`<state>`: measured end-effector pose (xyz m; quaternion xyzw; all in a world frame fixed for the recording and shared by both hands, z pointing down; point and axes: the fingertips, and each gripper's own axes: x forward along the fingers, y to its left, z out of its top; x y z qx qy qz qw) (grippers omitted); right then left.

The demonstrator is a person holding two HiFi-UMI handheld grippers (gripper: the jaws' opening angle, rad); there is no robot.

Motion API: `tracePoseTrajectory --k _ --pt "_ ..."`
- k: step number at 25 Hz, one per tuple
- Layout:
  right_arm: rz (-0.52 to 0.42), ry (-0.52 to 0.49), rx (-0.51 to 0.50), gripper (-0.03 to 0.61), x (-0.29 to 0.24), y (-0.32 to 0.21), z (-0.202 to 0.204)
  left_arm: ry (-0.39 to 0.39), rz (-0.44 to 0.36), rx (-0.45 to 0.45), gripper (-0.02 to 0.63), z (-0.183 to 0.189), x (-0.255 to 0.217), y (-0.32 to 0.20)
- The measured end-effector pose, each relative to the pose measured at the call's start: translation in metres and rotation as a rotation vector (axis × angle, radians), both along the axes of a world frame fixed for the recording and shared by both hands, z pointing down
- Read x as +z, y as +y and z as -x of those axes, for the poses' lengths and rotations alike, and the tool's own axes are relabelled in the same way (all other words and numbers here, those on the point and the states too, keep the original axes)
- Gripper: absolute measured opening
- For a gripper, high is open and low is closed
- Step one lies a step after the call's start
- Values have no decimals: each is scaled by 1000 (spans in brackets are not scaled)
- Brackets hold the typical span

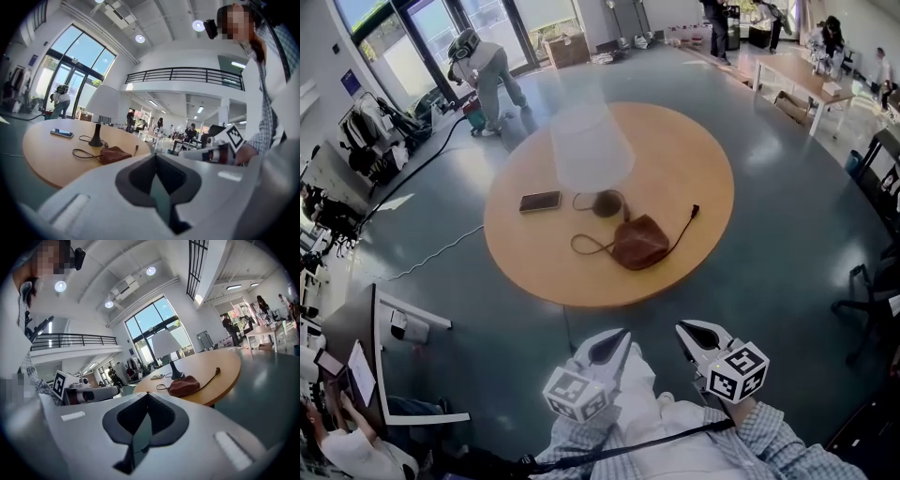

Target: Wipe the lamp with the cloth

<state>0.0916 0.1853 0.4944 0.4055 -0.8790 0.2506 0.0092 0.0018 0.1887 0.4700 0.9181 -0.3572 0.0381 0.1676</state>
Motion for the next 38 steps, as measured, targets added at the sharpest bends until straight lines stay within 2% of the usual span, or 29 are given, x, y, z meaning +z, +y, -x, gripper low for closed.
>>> tracePoseTrajectory --k 8,18,28,31,35,38 --pt "-7 -23 -4 3 -2 -57 19 23 8 -11 0 19 5 -55" --pt "-41 39 -16 3 -12 -165 64 69 36 48 0 50 10 -160" --pt "3 75 47 3 -6 -227 62 119 88 106 0 55 17 -228" --pt "8 74 29 3 -3 -235 62 138 110 109 0 54 23 -242" --pt "12 71 -10 3 -1 -249 60 199 148 112 0 50 28 -257" --pt "10 74 -21 3 -2 -263 55 303 172 151 0 46 24 -262"
